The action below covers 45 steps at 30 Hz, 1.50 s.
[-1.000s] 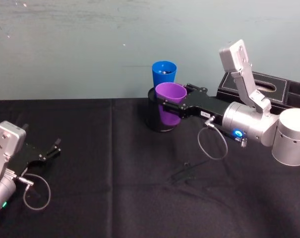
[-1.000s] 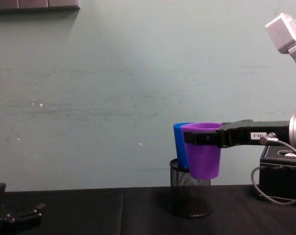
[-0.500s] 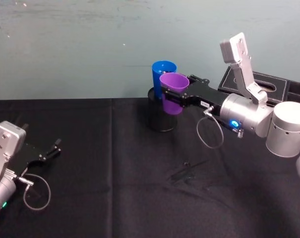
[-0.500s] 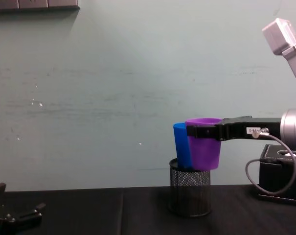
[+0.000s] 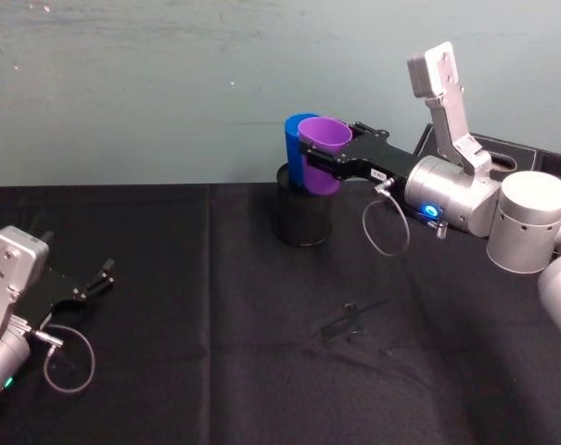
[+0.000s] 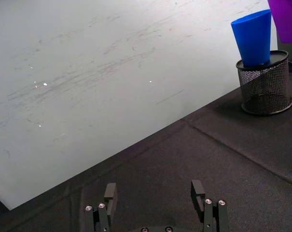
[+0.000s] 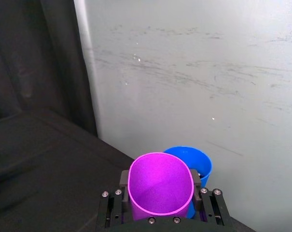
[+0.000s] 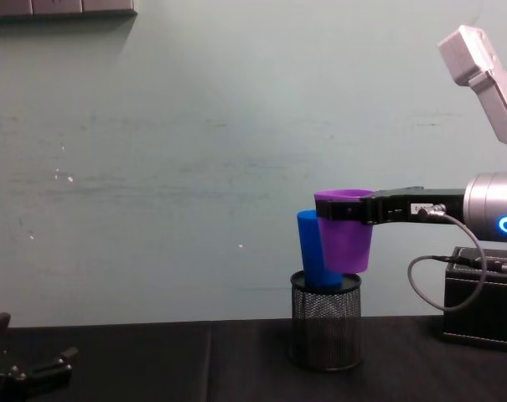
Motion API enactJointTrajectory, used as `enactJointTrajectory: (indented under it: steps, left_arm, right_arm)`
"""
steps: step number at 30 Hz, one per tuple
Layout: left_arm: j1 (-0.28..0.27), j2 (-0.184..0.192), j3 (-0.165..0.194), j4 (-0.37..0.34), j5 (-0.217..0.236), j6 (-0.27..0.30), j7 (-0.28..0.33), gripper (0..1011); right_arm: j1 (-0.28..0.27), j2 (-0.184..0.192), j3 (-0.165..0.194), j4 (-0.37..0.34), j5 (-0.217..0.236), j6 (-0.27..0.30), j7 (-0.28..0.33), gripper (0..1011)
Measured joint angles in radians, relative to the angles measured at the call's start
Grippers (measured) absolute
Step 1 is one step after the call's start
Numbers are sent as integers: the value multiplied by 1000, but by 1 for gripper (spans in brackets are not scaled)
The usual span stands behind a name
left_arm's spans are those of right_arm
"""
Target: Pick up one cup with a gripper and tap it against the other cup.
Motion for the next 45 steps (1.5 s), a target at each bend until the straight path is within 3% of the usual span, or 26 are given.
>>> enactJointTrajectory:
  steps: [45]
  left_arm:
    - [0, 0, 0, 0, 0, 0, 0, 1000]
  right_arm:
    - [23, -62, 63, 77, -33, -37, -9, 715]
